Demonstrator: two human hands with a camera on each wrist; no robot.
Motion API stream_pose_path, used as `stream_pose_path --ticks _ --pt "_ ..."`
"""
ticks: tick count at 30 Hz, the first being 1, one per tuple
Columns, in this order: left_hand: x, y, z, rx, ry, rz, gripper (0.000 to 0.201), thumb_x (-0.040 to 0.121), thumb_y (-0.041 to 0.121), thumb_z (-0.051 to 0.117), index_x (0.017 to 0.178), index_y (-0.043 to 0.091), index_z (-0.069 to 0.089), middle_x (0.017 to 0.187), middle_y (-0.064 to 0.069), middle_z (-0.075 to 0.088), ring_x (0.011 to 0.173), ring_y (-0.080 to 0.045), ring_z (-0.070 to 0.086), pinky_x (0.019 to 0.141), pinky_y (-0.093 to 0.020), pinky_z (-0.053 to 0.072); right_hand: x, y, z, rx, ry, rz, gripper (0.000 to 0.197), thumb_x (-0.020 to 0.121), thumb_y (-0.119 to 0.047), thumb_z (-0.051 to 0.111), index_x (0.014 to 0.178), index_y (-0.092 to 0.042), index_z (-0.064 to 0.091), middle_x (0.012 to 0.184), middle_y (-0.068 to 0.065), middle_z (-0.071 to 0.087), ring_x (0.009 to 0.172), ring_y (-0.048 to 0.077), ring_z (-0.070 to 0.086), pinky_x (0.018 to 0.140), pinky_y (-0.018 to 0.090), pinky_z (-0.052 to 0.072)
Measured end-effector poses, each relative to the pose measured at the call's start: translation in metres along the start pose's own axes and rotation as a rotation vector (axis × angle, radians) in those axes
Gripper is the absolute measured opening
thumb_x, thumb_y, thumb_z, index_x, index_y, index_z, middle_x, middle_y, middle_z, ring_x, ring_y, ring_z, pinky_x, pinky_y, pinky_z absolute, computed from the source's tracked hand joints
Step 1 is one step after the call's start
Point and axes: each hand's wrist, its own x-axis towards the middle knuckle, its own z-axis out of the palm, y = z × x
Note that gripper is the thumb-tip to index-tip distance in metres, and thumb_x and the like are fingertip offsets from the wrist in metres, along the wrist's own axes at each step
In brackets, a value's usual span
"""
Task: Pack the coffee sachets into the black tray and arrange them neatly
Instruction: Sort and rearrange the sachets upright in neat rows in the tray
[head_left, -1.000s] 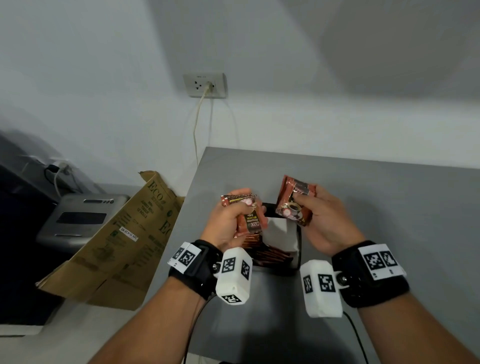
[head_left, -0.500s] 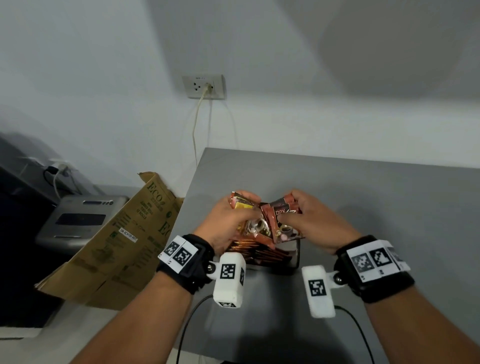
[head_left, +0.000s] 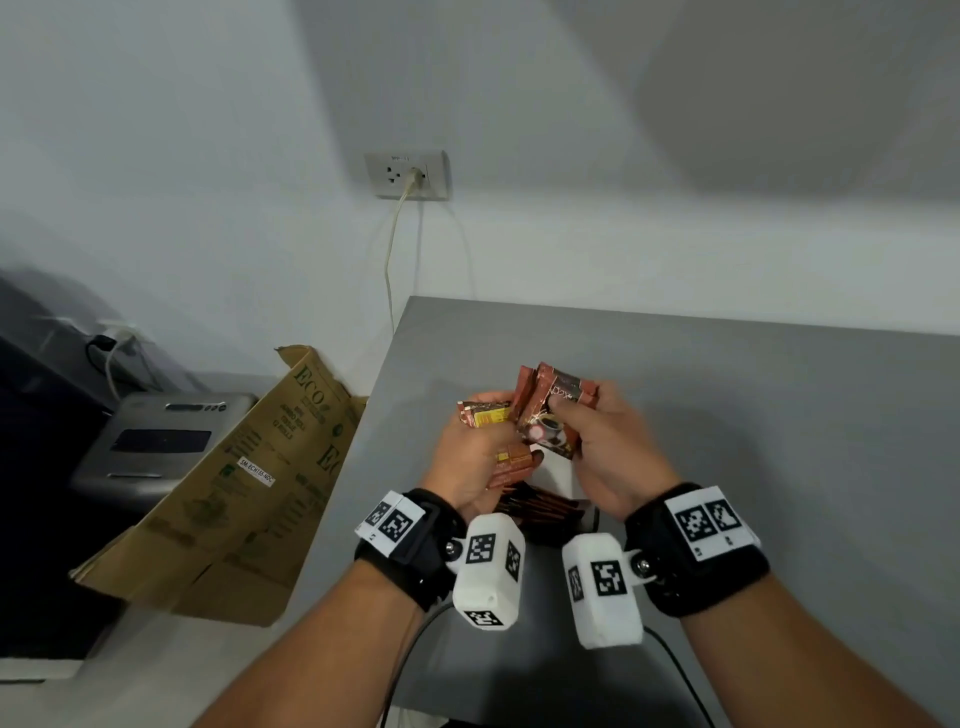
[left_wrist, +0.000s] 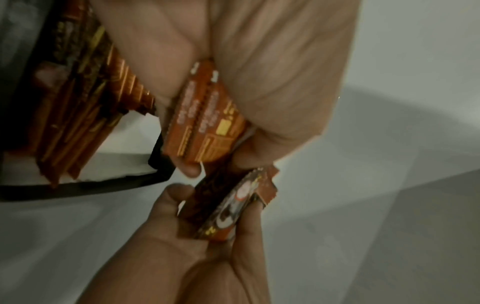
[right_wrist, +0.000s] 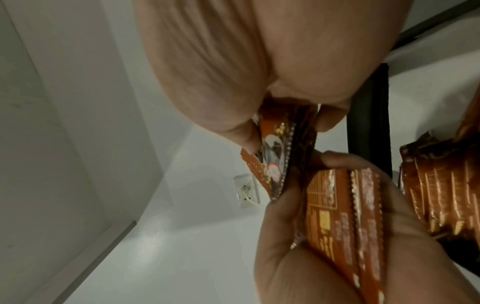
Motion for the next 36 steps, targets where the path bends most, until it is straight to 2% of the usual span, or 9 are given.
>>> stream_pose_path --ticks 4,10,14,18,21,25,28,31,36 --pt "0.002 0.011 -0.012 -0.116 0.006 -0.108 0.038 0.088 -0.009 0.036 0.117 0.003 0.059 0.086 -0.022 0.067 0.073 -0.032 0.067 0.063 -0.043 0.06 0.0 -0.011 -0.014 0.057 -0.029 0.017 0.024 0.097 -0.001 0.057 0.121 -0.004 0.056 0.111 0.02 0.071 0.089 0.027 0.072 0.072 0.035 0.058" --pt "0.003 0.011 -0.013 0.074 -0.026 0.037 0.05 0.077 -0.019 0.064 0.122 0.0 0.059 0.099 -0.025 0.068 0.08 -0.035 0.07 0.071 -0.045 0.061 -0.011 -0.006 -0.014 0.064 -0.201 0.085 0.024 0.094 0.002 0.057 0.118 0.0 0.059 0.109 0.023 0.071 0.093 0.032 0.069 0.085 0.044 0.056" --pt "0.001 0.01 -0.01 0.042 -0.045 -0.021 0.059 0.075 0.004 0.071 0.13 -0.007 0.053 0.099 -0.026 0.065 0.073 -0.031 0.067 0.059 -0.036 0.057 -0.009 -0.006 -0.008 0.005 -0.116 -0.031 0.019 0.094 0.003 0.059 0.109 -0.007 0.059 0.105 0.018 0.072 0.092 0.028 0.07 0.082 0.042 0.057" --pt "0.007 0.016 -0.024 0.028 0.007 -0.277 0.049 0.084 0.043 0.071 0.115 0.008 0.061 0.086 -0.015 0.065 0.061 -0.023 0.06 0.051 -0.029 0.049 -0.014 -0.022 -0.019 -0.611 -0.158 -0.381 0.023 0.093 -0.01 0.066 0.099 -0.029 0.054 0.094 -0.003 0.071 0.081 0.007 0.071 0.076 0.024 0.055" --pt "0.009 0.017 -0.026 -0.037 0.065 -0.256 0.025 0.081 0.011 0.071 0.105 0.009 0.061 0.081 -0.014 0.063 0.058 -0.022 0.061 0.048 -0.028 0.051 -0.023 -0.023 -0.022 -0.858 -0.329 -0.432 0.025 0.092 -0.011 0.068 0.096 -0.031 0.056 0.099 -0.007 0.07 0.086 0.007 0.069 0.075 0.024 0.055" --pt "0.013 0.024 -0.032 -0.018 0.145 0.008 0.044 0.081 -0.018 0.062 0.115 0.009 0.06 0.091 -0.021 0.069 0.077 -0.037 0.069 0.073 -0.046 0.057 -0.021 -0.016 -0.029 -0.454 -0.38 -0.234 0.028 0.083 0.001 0.072 0.097 -0.022 0.067 0.11 0.0 0.073 0.096 0.022 0.072 0.082 0.036 0.06" --pt "0.009 0.034 -0.026 0.11 0.064 0.136 0.051 0.078 -0.021 0.066 0.117 0.011 0.061 0.09 -0.019 0.069 0.085 -0.038 0.065 0.08 -0.052 0.052 -0.013 -0.015 -0.026 -0.018 -0.312 -0.01 0.033 0.077 0.001 0.073 0.107 -0.007 0.062 0.102 0.017 0.071 0.083 0.028 0.071 0.079 0.042 0.058" --pt "0.002 0.037 -0.012 0.231 -0.053 0.171 0.053 0.07 -0.012 0.073 0.116 0.012 0.062 0.103 -0.036 0.066 0.092 -0.043 0.061 0.087 -0.062 0.047 -0.01 -0.013 -0.016 -0.057 -0.3 0.068 0.026 0.09 0.005 0.06 0.115 -0.003 0.055 0.105 0.02 0.07 0.087 0.028 0.069 0.083 0.042 0.055" --pt "0.0 0.04 -0.012 0.097 -0.047 0.038 0.042 0.089 -0.011 0.042 0.126 0.003 0.057 0.098 -0.031 0.065 0.081 -0.038 0.068 0.069 -0.044 0.058 -0.009 -0.011 -0.013 -0.079 -0.172 0.028 0.028 0.096 0.005 0.055 0.121 -0.007 0.051 0.117 0.022 0.067 0.097 0.029 0.068 0.094 0.047 0.053"
